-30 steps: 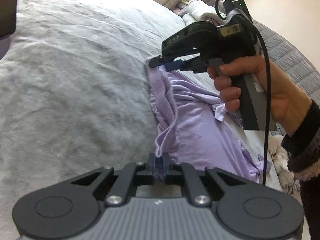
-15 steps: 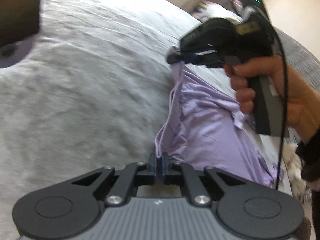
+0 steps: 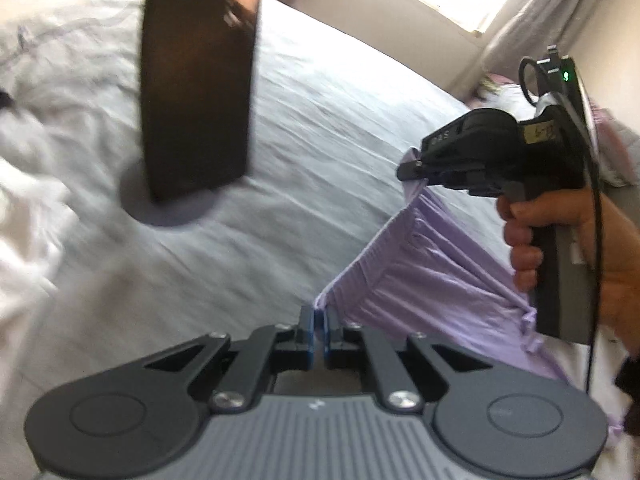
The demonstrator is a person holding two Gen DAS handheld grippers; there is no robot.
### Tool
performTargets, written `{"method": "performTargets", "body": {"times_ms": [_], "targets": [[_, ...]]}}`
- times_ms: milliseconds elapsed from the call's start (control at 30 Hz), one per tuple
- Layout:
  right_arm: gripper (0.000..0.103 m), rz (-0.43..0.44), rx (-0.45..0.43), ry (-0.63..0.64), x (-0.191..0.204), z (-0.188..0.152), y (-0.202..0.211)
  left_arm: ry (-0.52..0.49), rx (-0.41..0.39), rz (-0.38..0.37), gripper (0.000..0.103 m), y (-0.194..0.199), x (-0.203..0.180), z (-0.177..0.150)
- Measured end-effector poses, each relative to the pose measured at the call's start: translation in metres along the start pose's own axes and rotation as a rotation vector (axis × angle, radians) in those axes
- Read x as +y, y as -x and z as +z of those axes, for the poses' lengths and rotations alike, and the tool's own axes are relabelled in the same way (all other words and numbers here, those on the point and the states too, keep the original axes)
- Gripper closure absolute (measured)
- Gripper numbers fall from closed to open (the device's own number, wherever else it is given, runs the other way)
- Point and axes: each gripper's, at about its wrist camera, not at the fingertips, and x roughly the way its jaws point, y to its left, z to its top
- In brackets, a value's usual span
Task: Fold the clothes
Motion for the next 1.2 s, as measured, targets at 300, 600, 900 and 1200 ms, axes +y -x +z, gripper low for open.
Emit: {"method": "performTargets", "body": {"times_ms": [300, 600, 900, 1200], "targets": [[0.096, 0.034, -0.013, 0.014, 0.022, -0.009, -0.038, -0.01, 0.002, 0.137, 0.099, -0.013, 0.01, 0.009], [0.062, 0.102, -0.008, -0.032, 0.011, -0.01, -0.033, -0.028, 0.01, 0.204, 0.092, -0.015, 0.0, 0.01], [0.062, 0.102, -0.014, -0.008, -0.027, -0.021, 0.015, -0.089, -0.031, 0.345, 0.059, -0.009, -0.027, 0.005], [0.057, 0.07, -0.008, -0.039, -0.089, -0.047, 0.08, -0.098, -0.071, 0.366, 0.05, -0.004, -0.052, 0.0]]}}
